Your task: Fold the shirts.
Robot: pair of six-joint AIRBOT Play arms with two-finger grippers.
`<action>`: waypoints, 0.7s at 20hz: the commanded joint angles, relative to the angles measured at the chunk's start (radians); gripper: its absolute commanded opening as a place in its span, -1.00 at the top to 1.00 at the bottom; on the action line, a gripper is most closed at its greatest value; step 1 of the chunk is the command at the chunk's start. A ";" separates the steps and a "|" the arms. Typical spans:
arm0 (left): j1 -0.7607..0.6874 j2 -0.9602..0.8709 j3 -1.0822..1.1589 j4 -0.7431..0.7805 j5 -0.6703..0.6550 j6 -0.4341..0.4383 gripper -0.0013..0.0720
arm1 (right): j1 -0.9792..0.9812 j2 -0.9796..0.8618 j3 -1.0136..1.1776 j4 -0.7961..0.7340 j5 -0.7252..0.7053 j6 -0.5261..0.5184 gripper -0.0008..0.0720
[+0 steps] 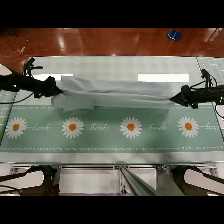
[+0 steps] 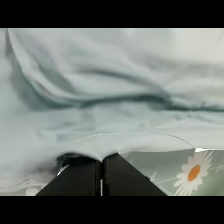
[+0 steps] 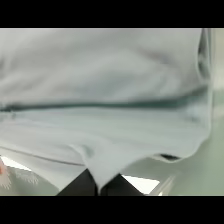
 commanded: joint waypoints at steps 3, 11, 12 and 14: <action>-0.005 -0.248 0.266 -0.062 -0.042 -0.031 0.92 | 0.013 -0.209 0.180 0.078 -0.042 0.013 0.91; -0.061 -0.438 0.465 -0.064 -0.048 -0.063 0.78 | 0.013 -0.369 0.276 0.135 -0.125 0.013 0.56; -0.072 -0.448 0.465 -0.064 -0.063 -0.063 0.06 | 0.013 -0.373 0.276 0.145 -0.133 0.013 -0.11; -0.069 -0.448 0.473 -0.051 -0.096 -0.062 -0.42 | 0.003 -0.370 0.298 0.135 -0.109 0.004 -0.17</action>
